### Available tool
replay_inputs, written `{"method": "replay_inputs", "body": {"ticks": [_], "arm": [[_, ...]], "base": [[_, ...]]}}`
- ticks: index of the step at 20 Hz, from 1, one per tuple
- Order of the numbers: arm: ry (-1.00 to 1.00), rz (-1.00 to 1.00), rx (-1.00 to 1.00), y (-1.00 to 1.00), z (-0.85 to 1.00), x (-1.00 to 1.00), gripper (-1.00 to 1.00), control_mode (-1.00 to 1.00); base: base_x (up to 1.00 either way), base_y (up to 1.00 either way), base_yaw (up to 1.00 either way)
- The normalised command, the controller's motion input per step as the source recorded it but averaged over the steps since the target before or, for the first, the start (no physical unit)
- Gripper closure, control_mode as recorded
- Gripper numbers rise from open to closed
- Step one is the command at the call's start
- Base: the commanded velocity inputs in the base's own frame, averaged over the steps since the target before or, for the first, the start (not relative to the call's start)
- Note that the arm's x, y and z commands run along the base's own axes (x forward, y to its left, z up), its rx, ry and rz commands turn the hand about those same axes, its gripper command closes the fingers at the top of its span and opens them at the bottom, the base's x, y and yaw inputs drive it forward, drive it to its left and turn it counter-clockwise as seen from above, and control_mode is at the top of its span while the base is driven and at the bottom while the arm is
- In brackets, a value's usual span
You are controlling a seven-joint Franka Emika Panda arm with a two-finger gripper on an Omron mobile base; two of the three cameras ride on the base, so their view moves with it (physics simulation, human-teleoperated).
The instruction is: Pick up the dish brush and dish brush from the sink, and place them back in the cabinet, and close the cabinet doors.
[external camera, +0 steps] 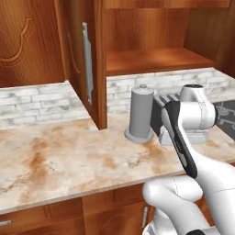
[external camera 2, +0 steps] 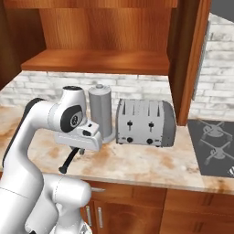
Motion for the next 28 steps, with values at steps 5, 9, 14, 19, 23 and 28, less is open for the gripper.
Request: {"method": "replay_inputs", "body": {"ticks": [5,9,14,19,23,28], "arm": [[0.00,0.00,0.00,0.00,0.00,0.00,1.00,1.00],[0.00,0.00,0.00,0.00,0.00,0.00,1.00,1.00],[0.00,0.00,0.00,0.00,0.00,0.00,1.00,1.00],[0.00,0.00,0.00,0.00,0.00,0.00,1.00,1.00],[0.00,0.00,0.00,0.00,0.00,0.00,1.00,1.00],[0.00,0.00,0.00,0.00,0.00,0.00,1.00,1.00]], "base": [[0.12,-0.40,0.00],[0.22,-0.18,0.00],[0.39,-0.04,0.01],[0.37,0.00,0.02],[0.31,0.00,0.07],[0.19,0.00,0.16]]}}
